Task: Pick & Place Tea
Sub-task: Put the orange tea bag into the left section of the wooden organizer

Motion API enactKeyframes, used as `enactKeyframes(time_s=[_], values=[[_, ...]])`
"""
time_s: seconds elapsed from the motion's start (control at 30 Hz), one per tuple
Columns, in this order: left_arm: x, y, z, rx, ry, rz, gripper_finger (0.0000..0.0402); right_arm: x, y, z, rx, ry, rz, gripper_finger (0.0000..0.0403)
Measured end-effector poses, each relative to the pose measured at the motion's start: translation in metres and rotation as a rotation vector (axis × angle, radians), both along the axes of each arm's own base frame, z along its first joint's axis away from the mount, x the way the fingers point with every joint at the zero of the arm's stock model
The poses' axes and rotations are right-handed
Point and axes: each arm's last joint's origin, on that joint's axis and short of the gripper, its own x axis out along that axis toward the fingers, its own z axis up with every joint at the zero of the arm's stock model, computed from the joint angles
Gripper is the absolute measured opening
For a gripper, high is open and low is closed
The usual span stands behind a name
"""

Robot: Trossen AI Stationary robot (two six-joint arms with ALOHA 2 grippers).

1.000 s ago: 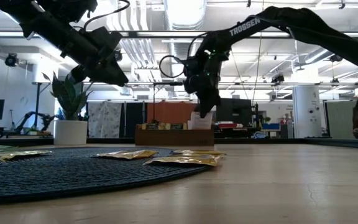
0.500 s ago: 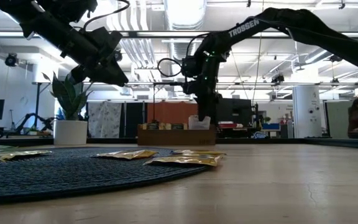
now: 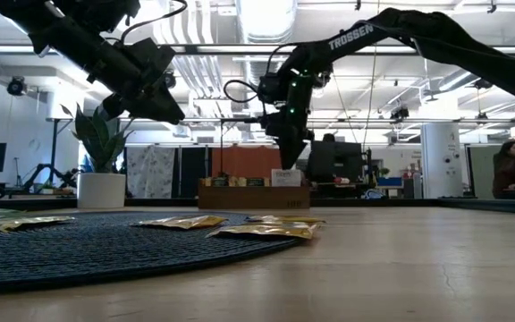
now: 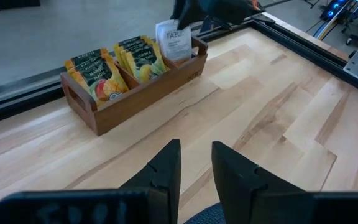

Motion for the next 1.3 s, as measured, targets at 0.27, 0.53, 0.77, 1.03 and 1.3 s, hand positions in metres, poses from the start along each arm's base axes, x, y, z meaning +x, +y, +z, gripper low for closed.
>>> enactKeyframes(time_s=[0.27,0.53,0.77,1.03,1.3], values=[[0.0,0.0,0.0,0.0,0.001,-0.001,0.0085,0.005,-0.007,0.021,-0.197,-0.011,-0.063,0.0121],[-0.003,-0.002,-0.007,-0.043,0.071,-0.048,0.0085,0.018,0.02,0.03,0.147,-0.218,0.057,0.0104],[-0.003,-0.006,-0.011,-0.121,0.106,-0.158,0.0085,0.039,0.102,0.026,0.392,-0.083,0.285,0.009],[-0.006,-0.02,-0.015,-0.193,0.144,-0.264,0.0085,0.072,0.194,0.034,0.387,-0.106,0.445,0.0067],[-0.011,-0.05,-0.01,-0.218,0.111,-0.327,0.0085,0.095,0.244,0.061,0.247,-0.414,0.417,0.0049]])
